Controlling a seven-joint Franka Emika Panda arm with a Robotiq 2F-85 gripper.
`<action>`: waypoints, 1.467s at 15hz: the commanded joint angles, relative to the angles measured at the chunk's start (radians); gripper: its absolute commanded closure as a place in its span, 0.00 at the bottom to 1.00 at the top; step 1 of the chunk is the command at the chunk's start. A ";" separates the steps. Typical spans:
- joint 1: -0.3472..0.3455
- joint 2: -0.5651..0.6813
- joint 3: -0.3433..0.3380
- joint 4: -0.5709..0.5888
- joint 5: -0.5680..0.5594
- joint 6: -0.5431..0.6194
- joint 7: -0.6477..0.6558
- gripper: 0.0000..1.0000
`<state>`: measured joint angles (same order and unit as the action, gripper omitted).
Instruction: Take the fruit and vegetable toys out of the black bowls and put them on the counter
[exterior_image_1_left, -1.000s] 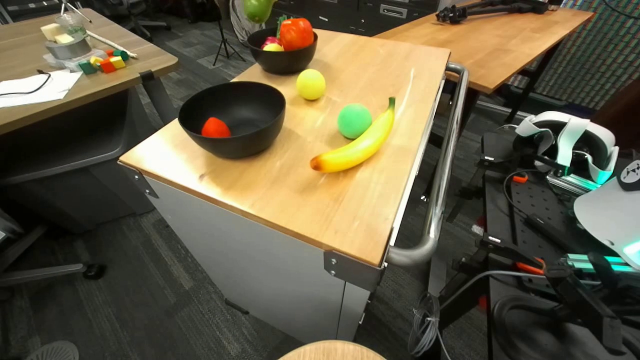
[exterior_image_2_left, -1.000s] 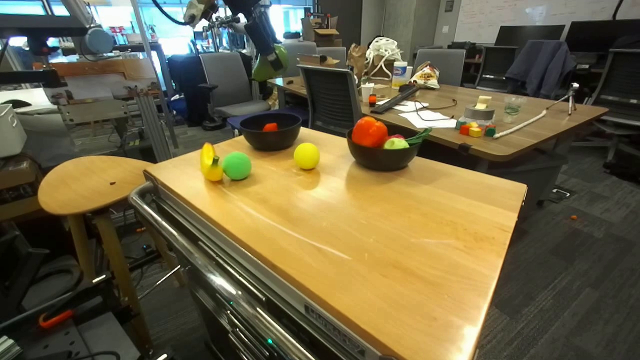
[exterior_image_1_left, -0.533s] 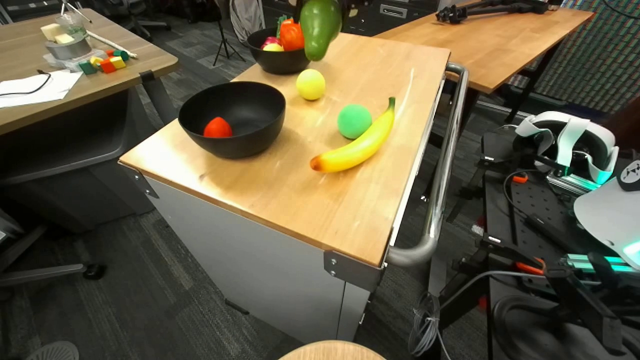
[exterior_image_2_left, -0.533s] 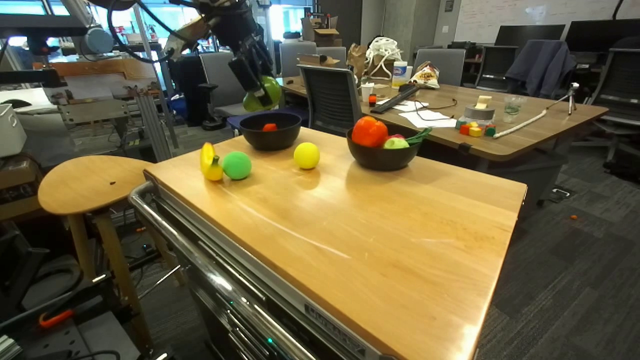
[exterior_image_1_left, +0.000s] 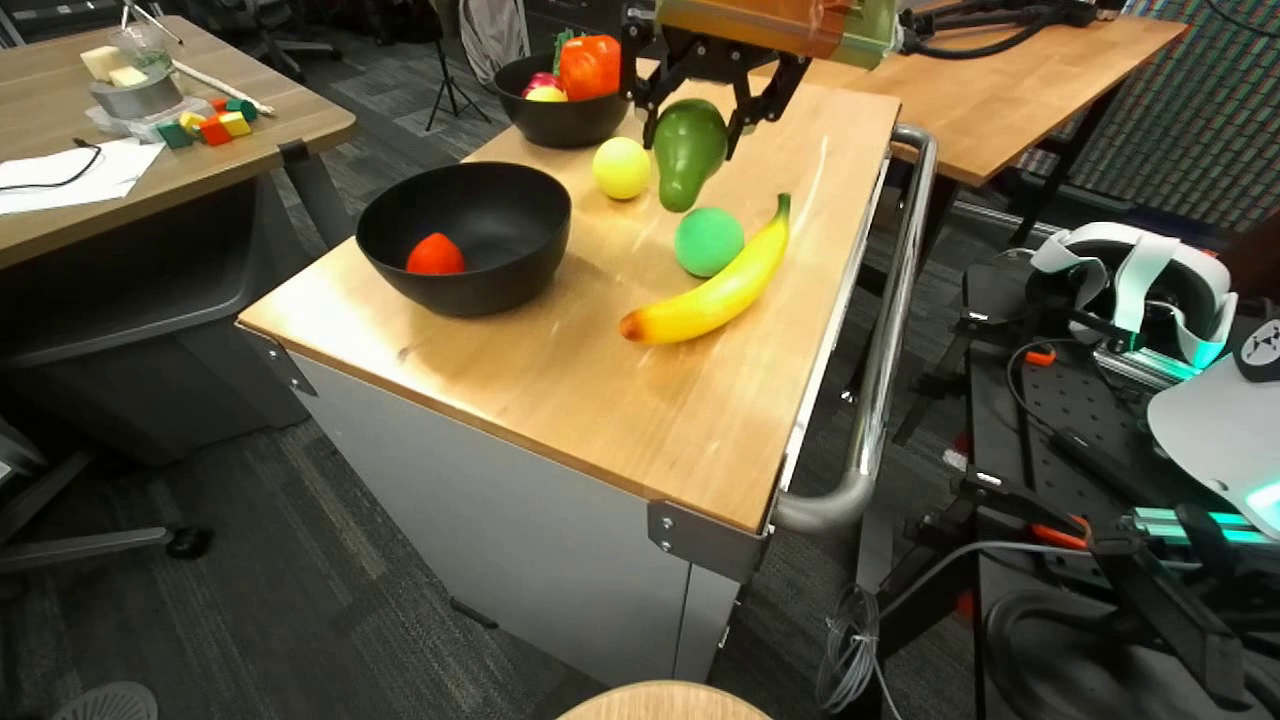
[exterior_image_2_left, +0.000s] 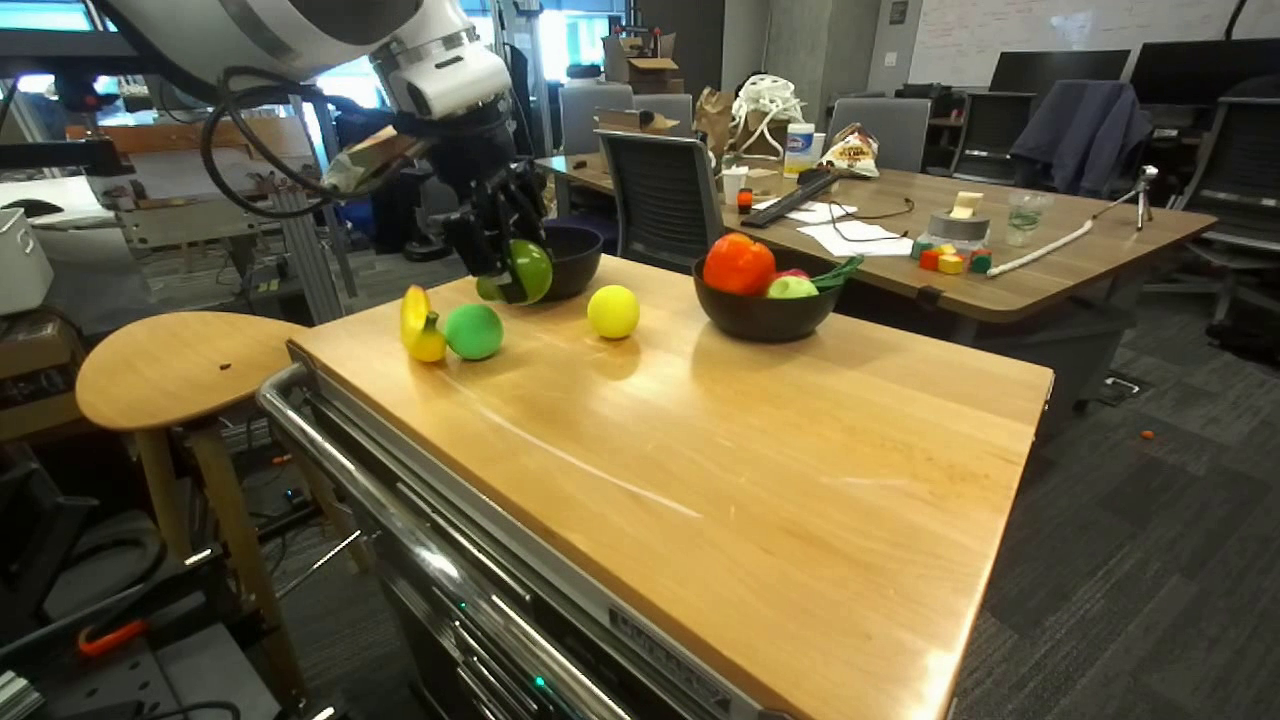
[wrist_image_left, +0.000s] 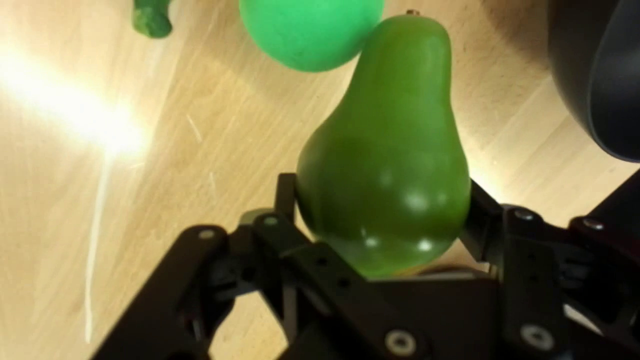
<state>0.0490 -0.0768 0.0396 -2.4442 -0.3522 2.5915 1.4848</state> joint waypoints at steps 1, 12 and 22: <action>-0.019 0.036 0.013 0.004 0.006 0.033 0.044 0.53; -0.001 0.156 -0.031 0.042 -0.074 0.113 0.194 0.44; 0.034 0.033 0.020 0.148 0.023 0.293 0.212 0.00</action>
<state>0.0644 0.0061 0.0404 -2.3414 -0.3643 2.8408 1.6746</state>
